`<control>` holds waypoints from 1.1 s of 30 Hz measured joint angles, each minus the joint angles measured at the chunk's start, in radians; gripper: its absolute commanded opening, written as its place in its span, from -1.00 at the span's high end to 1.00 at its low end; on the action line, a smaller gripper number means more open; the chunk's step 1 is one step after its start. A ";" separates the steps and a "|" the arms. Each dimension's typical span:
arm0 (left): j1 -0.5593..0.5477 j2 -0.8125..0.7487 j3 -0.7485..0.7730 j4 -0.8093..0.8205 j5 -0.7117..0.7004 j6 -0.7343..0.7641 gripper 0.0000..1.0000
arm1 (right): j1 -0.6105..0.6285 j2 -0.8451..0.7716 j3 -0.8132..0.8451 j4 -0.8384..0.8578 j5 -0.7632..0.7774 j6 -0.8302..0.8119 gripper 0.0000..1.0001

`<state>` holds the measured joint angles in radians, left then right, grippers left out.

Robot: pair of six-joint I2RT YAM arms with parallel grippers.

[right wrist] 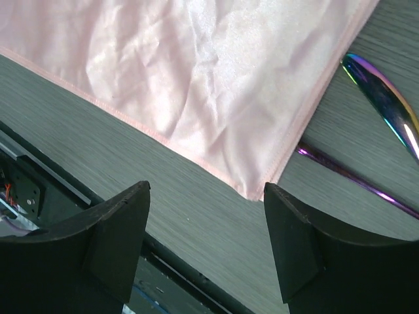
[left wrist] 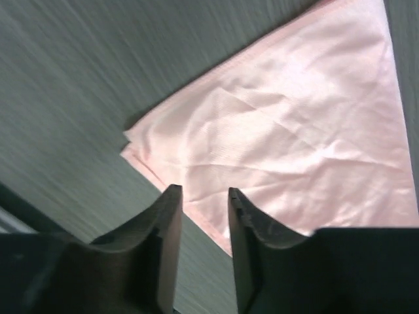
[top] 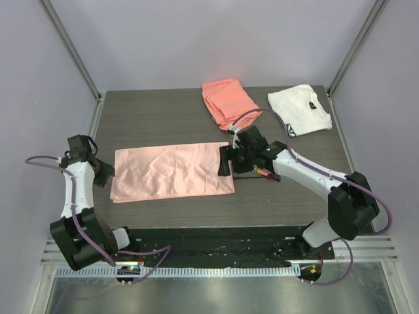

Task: Fold the napkin into a case and place the utensils inside
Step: Fold and flatten the napkin at the center of the board, then smooth out the rectangle-folded napkin at the center of the board.

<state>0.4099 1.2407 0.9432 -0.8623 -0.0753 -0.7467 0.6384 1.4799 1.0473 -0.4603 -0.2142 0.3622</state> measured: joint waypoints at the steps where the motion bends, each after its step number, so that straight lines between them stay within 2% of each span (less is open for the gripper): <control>1: -0.005 -0.004 -0.014 0.014 0.026 -0.001 0.65 | 0.000 0.015 0.000 0.019 -0.013 0.005 -0.37; 4: -0.018 0.015 -0.063 0.051 0.118 -0.002 0.99 | 0.000 0.072 -0.005 0.066 -0.049 0.022 -0.16; 7: -0.024 0.092 -0.074 0.066 0.169 0.008 0.99 | 0.000 0.117 -0.033 0.126 -0.086 0.044 0.06; 11: -0.023 0.175 -0.090 0.098 0.182 0.019 0.99 | 0.000 0.155 -0.074 0.183 -0.127 0.061 0.14; 16: -0.021 0.239 -0.140 0.118 0.174 0.014 0.99 | 0.000 0.174 -0.145 0.229 -0.140 0.068 0.21; 21: 0.023 0.304 -0.124 0.116 0.190 0.014 1.00 | 0.008 0.222 -0.158 0.281 -0.144 0.082 0.24; 31: 0.084 0.443 0.041 0.084 0.134 0.039 1.00 | 0.076 0.316 -0.071 0.357 -0.137 0.108 0.19; 33: 0.077 0.448 0.066 0.095 0.112 0.047 0.82 | 0.082 0.337 -0.035 0.348 -0.126 0.108 0.18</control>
<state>0.4870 1.6890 1.0092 -0.7677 0.0368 -0.6998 0.7208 1.8172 1.0122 -0.1127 -0.3401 0.4702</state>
